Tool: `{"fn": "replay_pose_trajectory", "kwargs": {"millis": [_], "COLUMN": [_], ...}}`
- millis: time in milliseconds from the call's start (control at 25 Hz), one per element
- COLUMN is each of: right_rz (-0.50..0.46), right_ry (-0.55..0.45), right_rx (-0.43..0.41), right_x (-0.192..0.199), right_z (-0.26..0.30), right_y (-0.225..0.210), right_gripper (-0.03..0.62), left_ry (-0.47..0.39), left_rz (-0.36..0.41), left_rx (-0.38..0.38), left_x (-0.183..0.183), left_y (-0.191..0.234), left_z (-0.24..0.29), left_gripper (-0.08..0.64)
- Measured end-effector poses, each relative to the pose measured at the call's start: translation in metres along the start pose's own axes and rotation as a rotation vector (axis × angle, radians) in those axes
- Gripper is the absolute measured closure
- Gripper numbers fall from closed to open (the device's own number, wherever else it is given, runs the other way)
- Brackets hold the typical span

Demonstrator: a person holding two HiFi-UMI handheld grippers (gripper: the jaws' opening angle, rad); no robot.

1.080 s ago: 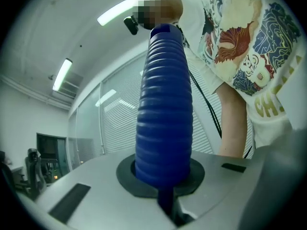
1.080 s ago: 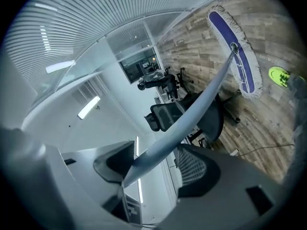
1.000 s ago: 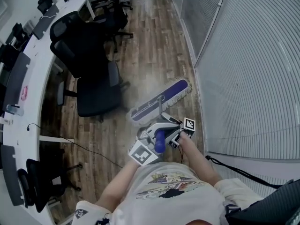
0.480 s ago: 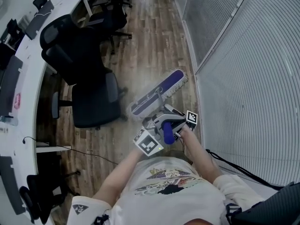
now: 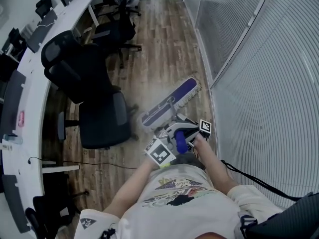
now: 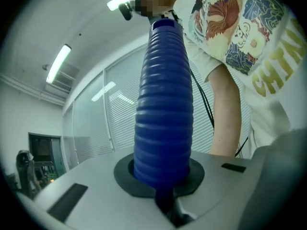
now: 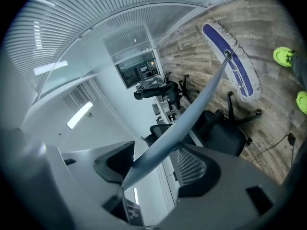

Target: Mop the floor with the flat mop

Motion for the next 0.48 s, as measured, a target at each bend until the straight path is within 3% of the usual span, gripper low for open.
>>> {"fn": "replay_pose_trajectory", "kwargs": {"millis": [240, 480], "right_rz": [0.009, 0.015], "right_ry": [0.073, 0.124], "right_rx": [0.018, 0.042], "right_x": [-0.023, -0.039], "right_z": [0.032, 0.042], "right_y": [0.02, 0.029], "right_gripper": [0.324, 0.324], "left_ry": [-0.007, 0.036], "left_rz": [-0.032, -0.06], "left_rx": [-0.046, -0.059], "left_x": [0.0, 0.001], "left_y": [0.048, 0.063], "left_z": [0.004, 0.012], "left_gripper": [0.563, 0.563]}}
Point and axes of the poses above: the fingertips, and each gripper's own axes: z forward along the fingers, y to its left, x out of its underside, the point moved 10 cm from there along -z, backward along the fingers, and after that the axes turned 2 degrees about -x, right-handed, at the moved point
